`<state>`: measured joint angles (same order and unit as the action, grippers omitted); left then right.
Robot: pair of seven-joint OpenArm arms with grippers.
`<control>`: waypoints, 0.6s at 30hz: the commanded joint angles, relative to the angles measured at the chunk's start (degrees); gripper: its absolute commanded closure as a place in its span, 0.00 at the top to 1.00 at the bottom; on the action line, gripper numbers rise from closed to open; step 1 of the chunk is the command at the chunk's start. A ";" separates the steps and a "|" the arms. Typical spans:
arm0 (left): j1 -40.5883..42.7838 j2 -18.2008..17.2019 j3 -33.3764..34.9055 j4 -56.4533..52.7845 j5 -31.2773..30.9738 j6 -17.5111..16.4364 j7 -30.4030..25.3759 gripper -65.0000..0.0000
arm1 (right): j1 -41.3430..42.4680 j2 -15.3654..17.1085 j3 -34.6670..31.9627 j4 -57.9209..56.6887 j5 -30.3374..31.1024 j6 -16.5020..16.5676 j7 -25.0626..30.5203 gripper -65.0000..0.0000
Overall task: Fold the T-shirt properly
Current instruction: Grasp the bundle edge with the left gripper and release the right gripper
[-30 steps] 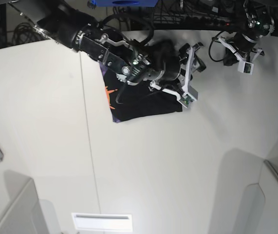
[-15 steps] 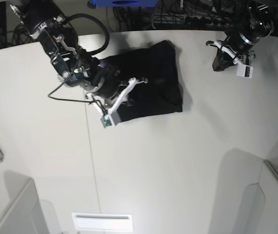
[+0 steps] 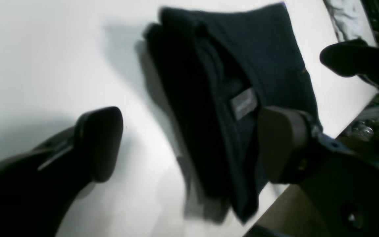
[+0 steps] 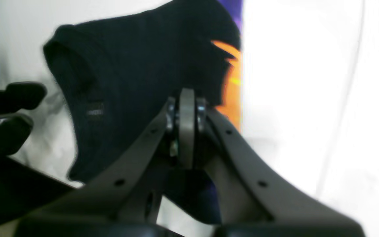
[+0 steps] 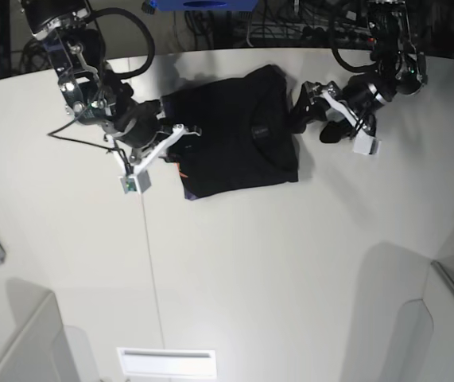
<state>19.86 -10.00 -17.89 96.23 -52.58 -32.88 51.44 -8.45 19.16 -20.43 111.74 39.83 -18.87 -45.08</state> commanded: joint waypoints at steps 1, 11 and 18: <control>-0.65 -0.59 1.05 -0.71 -1.01 -0.22 -0.85 0.92 | 0.23 0.58 1.30 1.62 0.12 0.37 1.08 0.00; -7.51 1.43 9.05 -12.31 -0.74 5.94 -1.02 0.87 | -2.94 0.58 8.07 2.32 0.21 0.46 1.17 0.00; -8.82 1.34 12.40 -13.28 -0.48 7.96 -1.11 0.58 | -5.84 0.84 10.27 2.32 0.21 0.46 7.94 0.00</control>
<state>10.96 -8.14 -5.52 82.76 -54.63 -25.74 48.47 -14.50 19.27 -10.44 112.95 40.03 -18.87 -37.58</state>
